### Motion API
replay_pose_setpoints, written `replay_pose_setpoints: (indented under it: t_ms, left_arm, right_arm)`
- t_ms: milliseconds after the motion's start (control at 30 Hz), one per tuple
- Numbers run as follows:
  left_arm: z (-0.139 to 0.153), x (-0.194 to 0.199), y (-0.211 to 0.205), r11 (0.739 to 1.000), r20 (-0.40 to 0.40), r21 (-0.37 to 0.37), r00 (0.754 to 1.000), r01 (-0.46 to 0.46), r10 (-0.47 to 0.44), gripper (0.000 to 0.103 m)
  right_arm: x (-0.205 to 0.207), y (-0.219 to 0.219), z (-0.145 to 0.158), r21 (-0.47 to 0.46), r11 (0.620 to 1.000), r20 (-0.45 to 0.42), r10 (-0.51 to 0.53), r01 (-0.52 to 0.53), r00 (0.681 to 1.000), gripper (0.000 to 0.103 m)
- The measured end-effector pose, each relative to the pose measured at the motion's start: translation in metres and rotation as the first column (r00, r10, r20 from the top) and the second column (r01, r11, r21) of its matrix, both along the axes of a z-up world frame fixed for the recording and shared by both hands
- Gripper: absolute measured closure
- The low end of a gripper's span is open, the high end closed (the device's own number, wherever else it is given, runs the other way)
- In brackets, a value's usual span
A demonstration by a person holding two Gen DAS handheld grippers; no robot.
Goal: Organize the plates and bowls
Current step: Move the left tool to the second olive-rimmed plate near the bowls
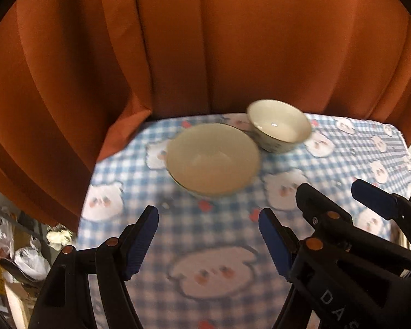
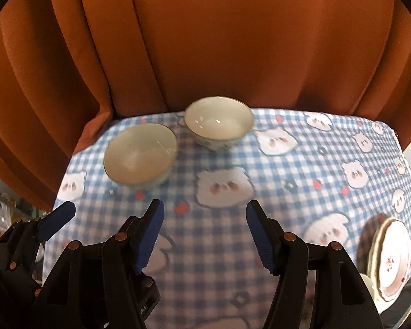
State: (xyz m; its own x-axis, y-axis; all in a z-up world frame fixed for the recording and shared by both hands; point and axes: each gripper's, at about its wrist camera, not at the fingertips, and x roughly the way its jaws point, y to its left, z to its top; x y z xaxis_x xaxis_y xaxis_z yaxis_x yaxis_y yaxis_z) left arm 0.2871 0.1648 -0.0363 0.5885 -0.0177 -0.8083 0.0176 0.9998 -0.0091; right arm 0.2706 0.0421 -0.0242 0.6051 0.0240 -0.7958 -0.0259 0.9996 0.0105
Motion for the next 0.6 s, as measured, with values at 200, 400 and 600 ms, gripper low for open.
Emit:
replay_pose_setpoints:
  t_ms: [200, 400, 600]
  left_arm:
    - [-0.012, 0.038, 0.021, 1.0, 0.009, 0.018, 1.0, -0.011, 0.011, 0.029]
    - [-0.027, 0.073, 0.028, 0.999, 0.001, 0.036, 1.0, 0.003, -0.003, 0.036]
    - [-0.049, 0.1, 0.032, 0.999, -0.023, 0.038, 1.0, -0.002, 0.003, 0.048]
  right_arm:
    - [0.043, 0.028, -0.009, -0.005, 1.0, 0.015, -0.01, 0.01, 1.0, 0.037]
    - [0.076, 0.034, -0.024, 0.014, 0.999, 0.004, -0.049, 0.049, 0.999, 0.039]
    - [0.106, 0.037, -0.044, 0.006, 0.997, -0.018, -0.073, 0.073, 0.997, 0.05]
